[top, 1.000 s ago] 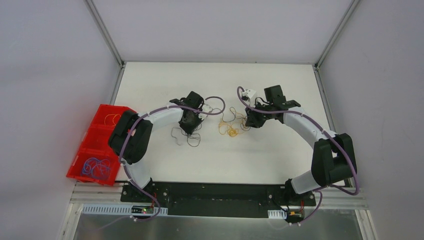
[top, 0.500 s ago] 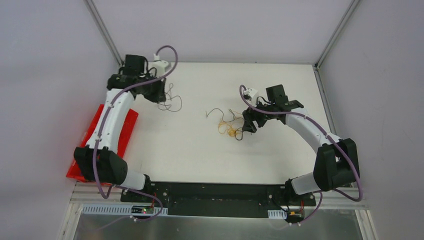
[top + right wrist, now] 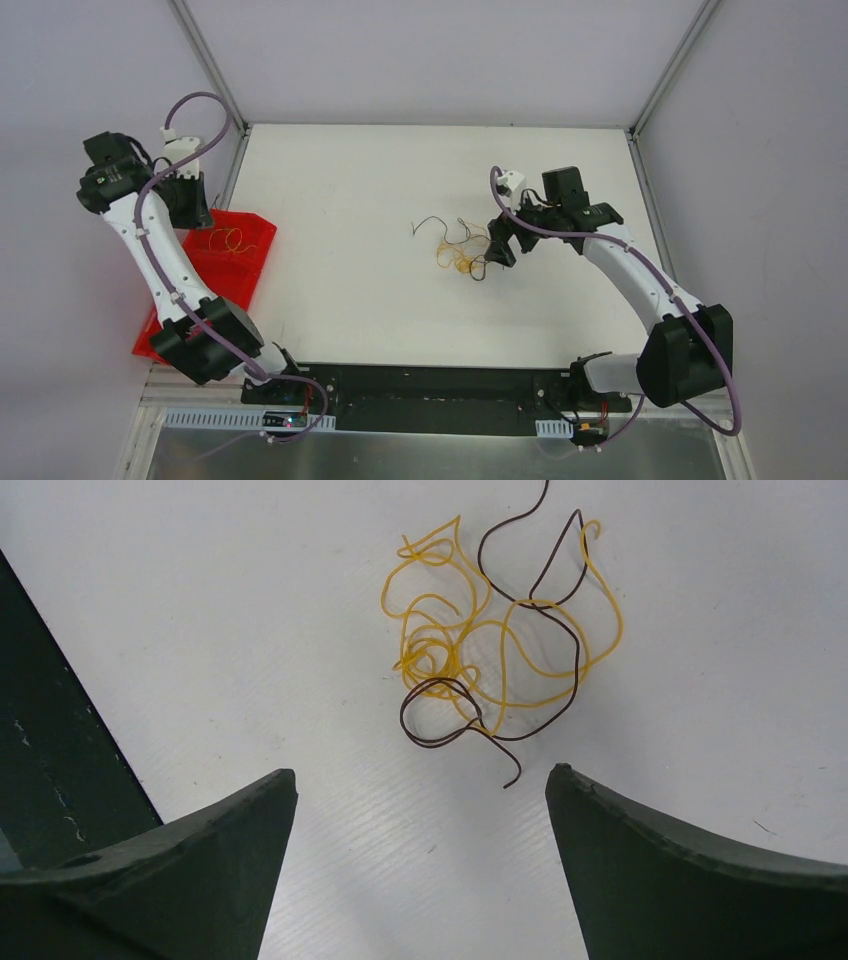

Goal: Untangle the cables

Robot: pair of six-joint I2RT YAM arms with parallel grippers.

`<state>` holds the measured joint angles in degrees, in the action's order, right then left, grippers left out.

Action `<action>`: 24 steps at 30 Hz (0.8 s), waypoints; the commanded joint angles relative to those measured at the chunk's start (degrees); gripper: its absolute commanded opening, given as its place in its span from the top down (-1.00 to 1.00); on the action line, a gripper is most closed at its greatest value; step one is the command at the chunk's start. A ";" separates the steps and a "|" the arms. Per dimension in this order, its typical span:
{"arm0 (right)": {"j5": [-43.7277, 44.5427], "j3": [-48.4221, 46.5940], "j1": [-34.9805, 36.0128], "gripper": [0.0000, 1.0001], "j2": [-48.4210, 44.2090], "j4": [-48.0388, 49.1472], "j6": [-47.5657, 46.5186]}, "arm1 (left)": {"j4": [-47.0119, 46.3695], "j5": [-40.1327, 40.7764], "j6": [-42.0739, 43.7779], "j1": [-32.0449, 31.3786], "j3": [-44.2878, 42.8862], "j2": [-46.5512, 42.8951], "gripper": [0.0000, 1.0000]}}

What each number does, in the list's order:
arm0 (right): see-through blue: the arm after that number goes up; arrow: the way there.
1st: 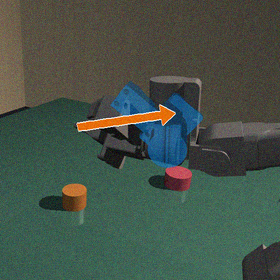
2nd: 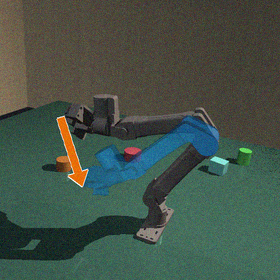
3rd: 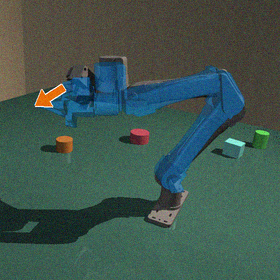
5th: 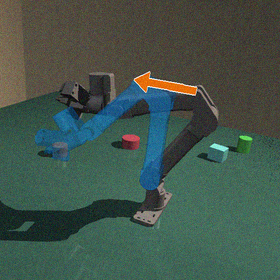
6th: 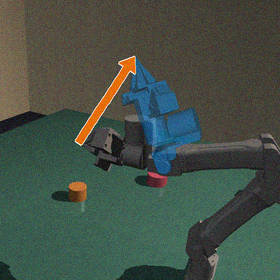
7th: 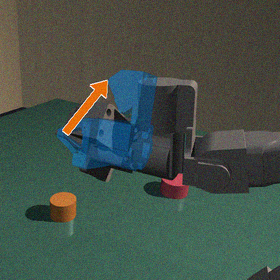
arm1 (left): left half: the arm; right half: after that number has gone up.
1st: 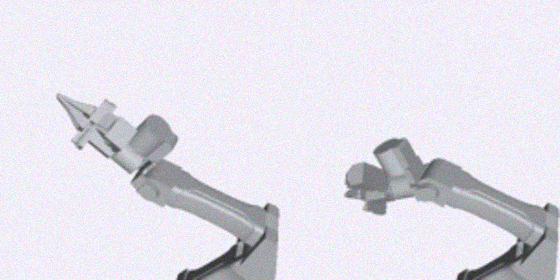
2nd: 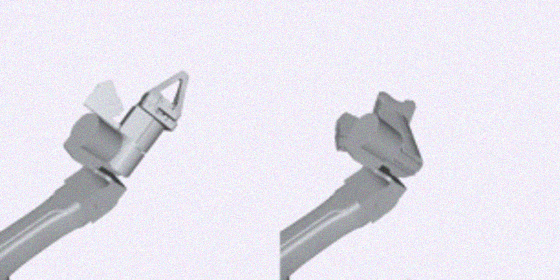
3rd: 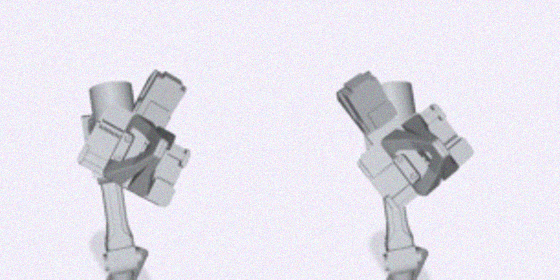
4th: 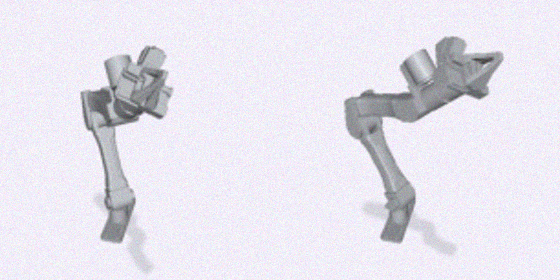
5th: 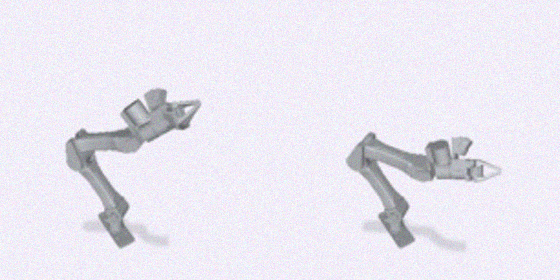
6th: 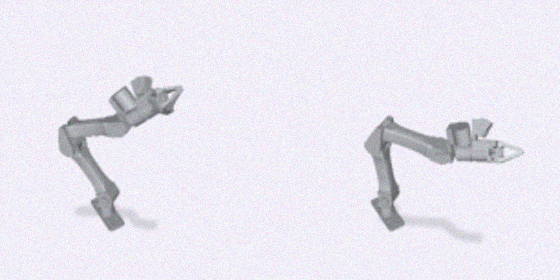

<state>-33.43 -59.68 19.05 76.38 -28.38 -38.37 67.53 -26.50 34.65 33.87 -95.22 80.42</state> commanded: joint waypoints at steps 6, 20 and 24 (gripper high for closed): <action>-1.78 -1.02 -0.15 -0.99 -2.99 -1.76 -0.12 | 4.10 -2.30 14.82 15.95 3.95 5.70 1.00; -1.04 -1.84 -0.15 -0.99 -2.47 -3.25 -0.03 | -5.37 0.85 16.28 16.29 10.44 15.23 1.00; -0.81 -1.75 -0.17 -0.99 -2.45 -3.25 0.17 | -12.08 6.02 18.50 14.46 15.64 15.23 1.00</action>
<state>-33.47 -59.68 19.05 74.96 -30.79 -38.37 61.69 -24.91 50.46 49.78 -83.94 95.24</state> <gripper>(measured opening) 0.993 0.019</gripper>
